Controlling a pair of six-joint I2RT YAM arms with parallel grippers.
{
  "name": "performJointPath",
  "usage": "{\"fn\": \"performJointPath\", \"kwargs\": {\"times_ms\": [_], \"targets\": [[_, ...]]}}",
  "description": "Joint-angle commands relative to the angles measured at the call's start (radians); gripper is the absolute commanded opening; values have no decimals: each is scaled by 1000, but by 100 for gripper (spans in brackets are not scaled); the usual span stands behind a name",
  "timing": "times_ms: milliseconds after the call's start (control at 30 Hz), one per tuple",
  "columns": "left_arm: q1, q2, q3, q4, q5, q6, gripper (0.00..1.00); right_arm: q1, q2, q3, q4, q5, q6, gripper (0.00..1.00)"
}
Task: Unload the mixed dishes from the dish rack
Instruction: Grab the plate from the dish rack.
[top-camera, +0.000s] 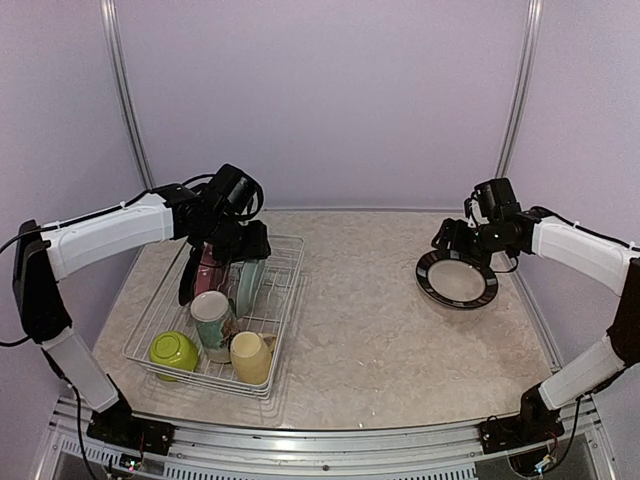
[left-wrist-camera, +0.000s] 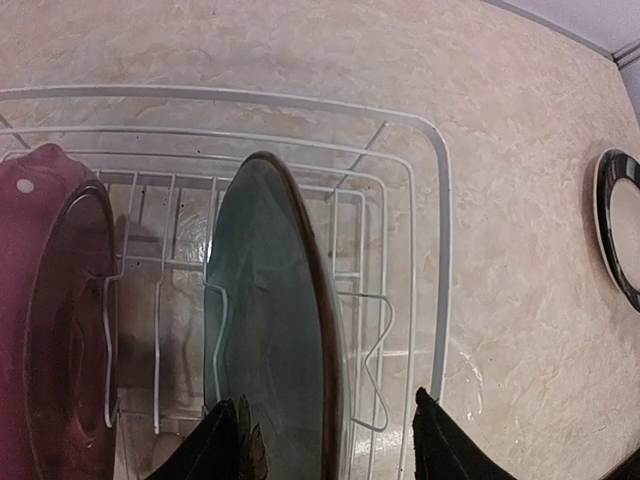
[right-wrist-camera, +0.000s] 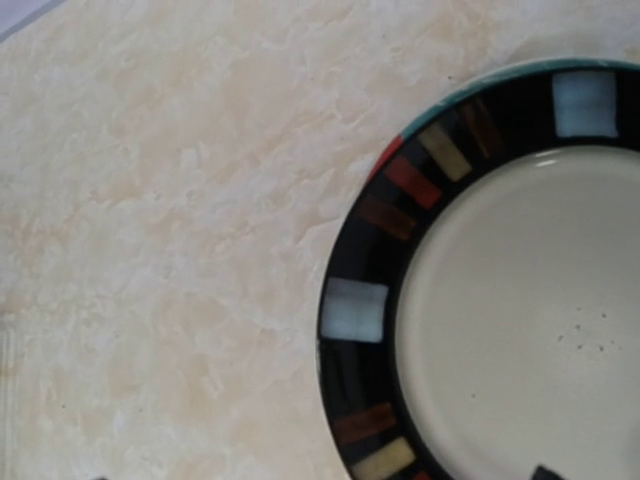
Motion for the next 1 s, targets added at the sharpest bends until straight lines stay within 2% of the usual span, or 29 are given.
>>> {"fn": "performJointPath", "kwargs": {"times_ms": [0, 233, 333, 733, 867, 967], "targets": [[19, 22, 42, -33, 33, 14, 51, 13, 2, 14, -20, 24, -1, 88], [34, 80, 83, -72, 83, 29, 39, 13, -7, -30, 8, 17, 5, 88], [34, 97, 93, -82, 93, 32, 38, 13, -13, -37, 7, 19, 8, 88], [34, 99, 105, -100, 45, 49, 14, 14, -26, -58, 34, 11, 19, 88], [37, 98, 109, -104, 63, 53, 10, 17, -25, -64, 47, 9, 24, 88], [38, 94, 119, -112, 76, 56, 3, 21, -28, -68, 50, 6, 25, 88]]}}
